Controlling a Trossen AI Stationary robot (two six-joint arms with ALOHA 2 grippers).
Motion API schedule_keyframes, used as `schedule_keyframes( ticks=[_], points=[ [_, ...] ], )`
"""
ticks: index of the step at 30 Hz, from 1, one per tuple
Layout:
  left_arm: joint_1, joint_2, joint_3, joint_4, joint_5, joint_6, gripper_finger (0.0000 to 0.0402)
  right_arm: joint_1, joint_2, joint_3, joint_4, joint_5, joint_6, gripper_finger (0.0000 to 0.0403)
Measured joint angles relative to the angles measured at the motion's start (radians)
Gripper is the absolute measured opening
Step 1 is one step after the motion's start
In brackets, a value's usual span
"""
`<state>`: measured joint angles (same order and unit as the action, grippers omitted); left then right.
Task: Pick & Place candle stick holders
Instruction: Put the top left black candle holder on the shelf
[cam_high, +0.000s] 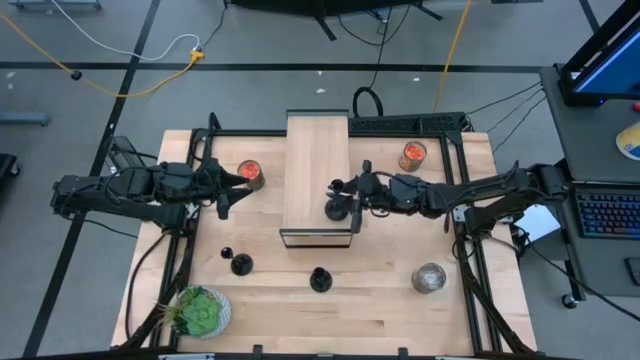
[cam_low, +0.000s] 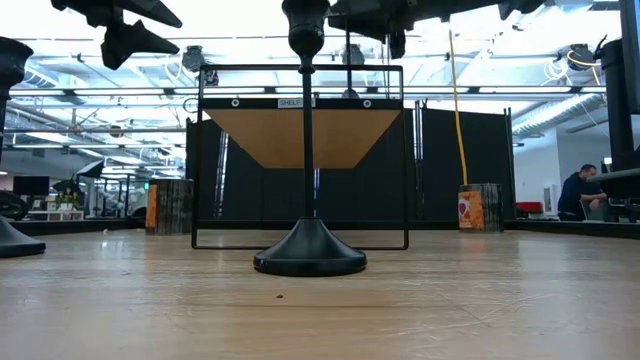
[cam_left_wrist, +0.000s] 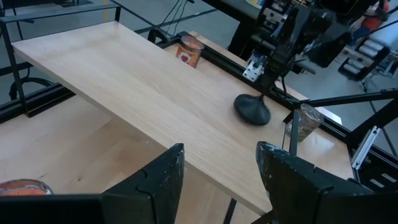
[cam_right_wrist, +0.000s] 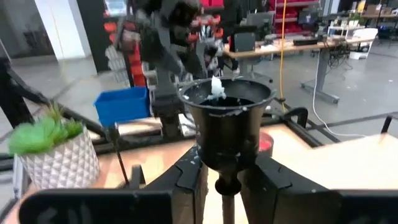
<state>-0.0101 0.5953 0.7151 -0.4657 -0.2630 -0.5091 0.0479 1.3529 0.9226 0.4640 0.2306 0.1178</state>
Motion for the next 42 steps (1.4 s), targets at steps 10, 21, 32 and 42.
schedule_keyframes(
  ticks=[10,21,32,42],
  points=[
    [0.0,0.0,0.0,0.0,0.0,0.0,0.0207,0.007,-0.01,0.0,-0.006,0.0,0.035,0.0075],
    [0.0,0.0,0.0,0.0,-0.001,0.0,0.0207,0.029,-0.01,0.0,-0.007,-0.001,0.073,0.0075],
    [0.0,0.0,0.0,0.0,-0.002,0.0,0.0207,0.052,-0.01,0.0,-0.03,0.003,0.081,0.0075],
    [0.0,0.0,0.0,0.0,-0.002,0.0,0.0207,0.052,-0.01,0.0,-0.029,0.003,0.05,0.0075]
  ],
)
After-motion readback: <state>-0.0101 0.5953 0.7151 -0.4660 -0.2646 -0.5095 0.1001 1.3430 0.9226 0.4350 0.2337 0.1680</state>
